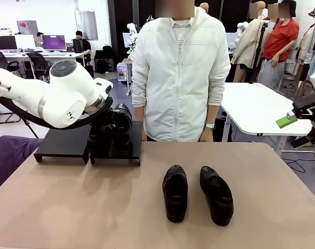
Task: Organize the shoes by placing them on the stand.
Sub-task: Place the Shoe from the middle of the table onto the Shoes Stand.
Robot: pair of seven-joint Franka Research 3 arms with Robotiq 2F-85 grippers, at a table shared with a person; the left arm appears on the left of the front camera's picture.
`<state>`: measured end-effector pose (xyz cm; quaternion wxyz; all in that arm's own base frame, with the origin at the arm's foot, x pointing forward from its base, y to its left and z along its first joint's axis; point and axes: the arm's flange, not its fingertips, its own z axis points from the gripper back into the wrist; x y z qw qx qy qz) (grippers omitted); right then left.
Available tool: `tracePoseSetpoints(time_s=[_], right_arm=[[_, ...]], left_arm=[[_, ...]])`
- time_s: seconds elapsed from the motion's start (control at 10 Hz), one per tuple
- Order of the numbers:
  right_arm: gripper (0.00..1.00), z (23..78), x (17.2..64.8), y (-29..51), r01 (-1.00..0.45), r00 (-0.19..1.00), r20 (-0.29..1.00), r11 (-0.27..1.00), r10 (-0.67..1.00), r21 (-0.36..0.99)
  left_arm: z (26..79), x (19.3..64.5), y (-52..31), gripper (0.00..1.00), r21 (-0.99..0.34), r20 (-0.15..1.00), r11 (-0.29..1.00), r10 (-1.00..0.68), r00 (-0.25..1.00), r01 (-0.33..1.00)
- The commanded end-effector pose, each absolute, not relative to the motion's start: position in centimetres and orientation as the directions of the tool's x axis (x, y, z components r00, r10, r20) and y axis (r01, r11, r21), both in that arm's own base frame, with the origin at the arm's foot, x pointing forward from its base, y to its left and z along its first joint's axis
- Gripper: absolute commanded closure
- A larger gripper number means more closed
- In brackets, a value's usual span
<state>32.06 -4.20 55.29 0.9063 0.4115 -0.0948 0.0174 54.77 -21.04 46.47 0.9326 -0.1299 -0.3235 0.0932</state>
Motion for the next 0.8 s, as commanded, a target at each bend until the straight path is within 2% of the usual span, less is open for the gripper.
tracePoseSetpoints(time_s=[0.0,0.5,0.6,0.7], right_arm=[[0.00,55.4,32.2,-4.5,-0.128,0.980,0.196,0.658,-0.031,0.742],[0.00,55.4,32.2,-4.5,-0.128,0.980,0.196,0.658,-0.031,0.742],[0.00,55.4,32.2,-4.5,-0.128,0.980,0.196,0.658,-0.031,0.742],[0.00,55.4,32.2,-4.5,-0.128,0.980,0.196,0.658,-0.031,0.742]], left_arm=[[42.9,60.5,-24.7,1.00,-0.331,0.630,0.938,0.302,0.715,-0.105],[40.8,62.4,-25.3,1.00,-0.306,0.599,0.942,0.304,0.741,-0.139],[40.7,62.5,-25.4,0.61,-0.314,0.597,0.939,0.310,0.740,-0.140],[40.6,62.5,-25.5,0.03,-0.311,0.598,0.941,0.304,0.741,-0.135]])
